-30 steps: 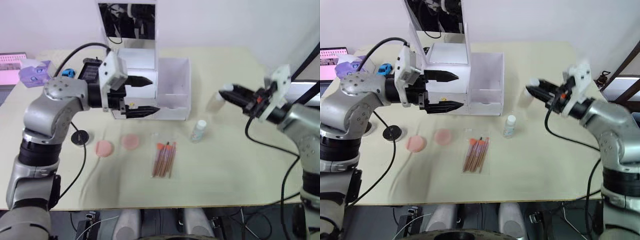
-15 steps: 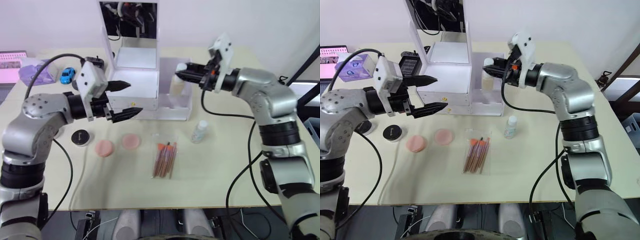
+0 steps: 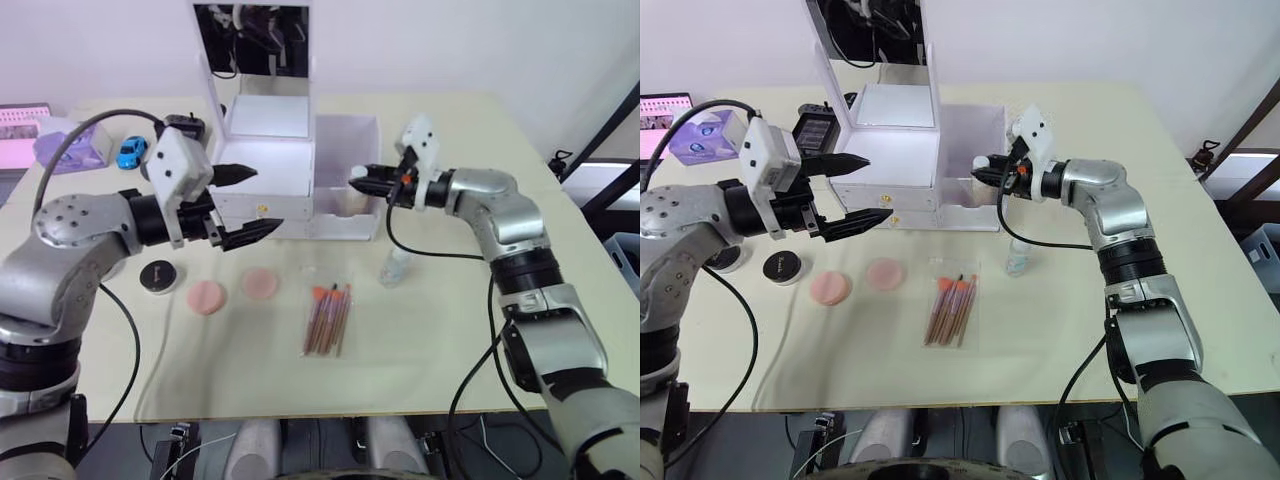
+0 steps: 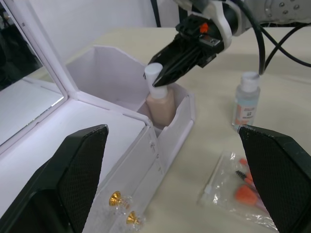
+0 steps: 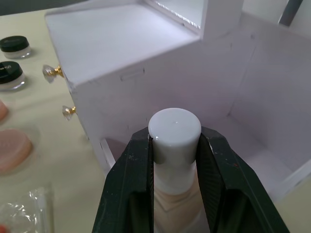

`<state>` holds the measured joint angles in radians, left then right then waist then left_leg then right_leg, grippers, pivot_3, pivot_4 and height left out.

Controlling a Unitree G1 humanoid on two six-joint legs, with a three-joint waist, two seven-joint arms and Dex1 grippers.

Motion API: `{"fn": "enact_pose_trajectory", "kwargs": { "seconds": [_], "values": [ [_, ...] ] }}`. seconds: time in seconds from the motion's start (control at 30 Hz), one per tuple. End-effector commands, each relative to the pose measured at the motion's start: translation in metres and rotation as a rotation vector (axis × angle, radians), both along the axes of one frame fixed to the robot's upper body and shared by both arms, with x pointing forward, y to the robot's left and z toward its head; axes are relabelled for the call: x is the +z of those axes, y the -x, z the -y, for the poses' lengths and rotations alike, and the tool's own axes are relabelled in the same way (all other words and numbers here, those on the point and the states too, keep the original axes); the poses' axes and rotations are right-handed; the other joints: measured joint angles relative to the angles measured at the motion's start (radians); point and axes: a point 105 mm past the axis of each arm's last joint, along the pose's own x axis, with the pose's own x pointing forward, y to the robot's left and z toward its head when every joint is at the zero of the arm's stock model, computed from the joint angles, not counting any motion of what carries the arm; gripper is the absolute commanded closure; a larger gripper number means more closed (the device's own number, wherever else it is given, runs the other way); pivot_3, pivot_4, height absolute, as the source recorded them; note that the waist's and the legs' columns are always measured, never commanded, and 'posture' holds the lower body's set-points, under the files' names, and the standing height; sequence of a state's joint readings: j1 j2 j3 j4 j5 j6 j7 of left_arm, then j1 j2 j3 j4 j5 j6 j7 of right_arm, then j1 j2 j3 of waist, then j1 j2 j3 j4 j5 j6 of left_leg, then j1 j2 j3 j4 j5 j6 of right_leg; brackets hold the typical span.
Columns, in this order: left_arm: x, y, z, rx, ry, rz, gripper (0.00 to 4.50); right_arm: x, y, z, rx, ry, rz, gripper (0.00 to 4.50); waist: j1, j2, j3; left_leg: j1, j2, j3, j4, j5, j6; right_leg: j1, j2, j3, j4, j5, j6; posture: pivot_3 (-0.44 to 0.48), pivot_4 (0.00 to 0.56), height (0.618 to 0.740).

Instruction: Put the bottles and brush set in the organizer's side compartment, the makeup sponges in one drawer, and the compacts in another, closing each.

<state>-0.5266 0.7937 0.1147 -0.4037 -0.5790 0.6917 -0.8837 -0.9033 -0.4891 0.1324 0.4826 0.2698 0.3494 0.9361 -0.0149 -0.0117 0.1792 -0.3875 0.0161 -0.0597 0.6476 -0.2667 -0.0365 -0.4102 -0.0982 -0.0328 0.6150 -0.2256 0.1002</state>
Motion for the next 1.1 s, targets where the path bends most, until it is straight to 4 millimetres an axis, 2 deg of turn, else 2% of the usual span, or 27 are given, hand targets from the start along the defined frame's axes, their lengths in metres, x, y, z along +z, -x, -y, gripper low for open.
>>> {"fn": "enact_pose_trajectory", "kwargs": {
  "seconds": [0.03, 0.17, 0.3, 0.43, 0.6, 0.73, 0.77, 0.83, 0.9, 1.1],
  "values": [
    [0.005, 0.002, 0.006, -0.034, -0.01, 0.025, 0.0, 0.008, -0.001, 0.007, -0.017, 0.017, 0.056, 3.59, -0.001, 0.0, 0.0, 0.0, 0.0, 0.0, 0.0, 0.0, 0.0, 0.0, 0.0, 0.0, 0.0, 0.0, 0.0, 0.0, 0.15, 0.74],
    [0.003, 0.0, 0.01, -0.048, -0.003, 0.02, 0.0, 0.01, 0.002, 0.011, -0.023, 0.008, 0.057, 3.59, -0.002, 0.0, 0.0, 0.0, 0.0, 0.0, 0.0, 0.0, 0.0, 0.0, 0.0, 0.0, 0.0, 0.0, 0.0, 0.0, 0.15, 0.74],
    [0.002, -0.001, 0.012, -0.066, -0.001, 0.017, 0.0, 0.017, 0.007, 0.013, -0.012, -0.013, 0.055, 1.99, 0.0, 0.0, 0.0, 0.0, 0.0, 0.0, 0.0, 0.0, 0.0, 0.0, 0.0, 0.0, 0.0, 0.0, 0.0, 0.0, 0.15, 0.74],
    [0.003, -0.005, 0.013, -0.081, -0.002, 0.017, 0.0, 0.036, 0.019, 0.015, 0.023, -0.064, 0.068, 0.04, 0.0, 0.0, 0.0, 0.0, 0.0, 0.0, 0.0, 0.0, 0.0, 0.0, 0.0, 0.0, 0.0, 0.0, 0.0, 0.0, 0.15, 0.74],
    [0.0, -0.01, 0.013, -0.111, -0.003, 0.007, 0.0, 0.072, 0.045, 0.027, 0.044, -0.141, 0.13, 0.04, 0.002, 0.0, 0.0, 0.0, 0.0, 0.0, 0.0, 0.0, 0.0, 0.0, 0.0, 0.0, 0.0, 0.0, 0.0, 0.0, 0.15, 0.74],
    [-0.005, -0.017, 0.005, -0.111, -0.011, -0.003, 0.0, 0.085, 0.068, 0.046, 0.04, -0.142, 0.155, 0.04, 0.005, 0.0, 0.0, 0.0, 0.0, 0.0, 0.0, 0.0, 0.0, 0.0, 0.0, 0.0, -0.001, 0.0, 0.0, 0.0, 0.15, 0.74],
    [-0.005, -0.02, 0.0, -0.098, -0.007, -0.002, 0.0, 0.086, 0.073, 0.055, 0.016, -0.133, 0.17, 0.04, 0.004, 0.0, 0.0, 0.0, 0.0, 0.0, 0.0, 0.0, 0.0, 0.001, 0.0, 0.0, -0.001, 0.0, 0.0, 0.0, 0.15, 0.74],
    [-0.002, -0.028, -0.023, -0.042, 0.038, -0.005, 0.0, 0.089, 0.079, 0.088, -0.108, -0.112, 0.253, 0.04, 0.005, 0.0, 0.0, 0.0, 0.0, 0.0, 0.0, 0.0, 0.0, 0.001, 0.0, 0.0, -0.001, 0.0, 0.0, 0.0, 0.15, 0.74],
    [-0.008, -0.031, -0.054, 0.017, 0.035, -0.021, 0.0, 0.078, 0.088, 0.119, -0.216, -0.089, 0.249, 0.04, 0.005, 0.0, 0.0, 0.0, 0.0, 0.0, 0.0, 0.0, 0.0, 0.001, 0.0, 0.0, -0.001, 0.0, 0.0, 0.0, 0.15, 0.74],
    [-0.023, -0.024, -0.131, 0.159, 0.023, -0.08, 0.0, 0.02, 0.131, 0.196, -0.426, 0.051, 0.141, 0.04, 0.003, 0.0, 0.0, 0.001, 0.0, 0.002, -0.001, 0.0, 0.0, 0.001, 0.0, 0.001, -0.001, -0.001, 0.0, 0.0, 0.15, 0.74]
  ]
}}
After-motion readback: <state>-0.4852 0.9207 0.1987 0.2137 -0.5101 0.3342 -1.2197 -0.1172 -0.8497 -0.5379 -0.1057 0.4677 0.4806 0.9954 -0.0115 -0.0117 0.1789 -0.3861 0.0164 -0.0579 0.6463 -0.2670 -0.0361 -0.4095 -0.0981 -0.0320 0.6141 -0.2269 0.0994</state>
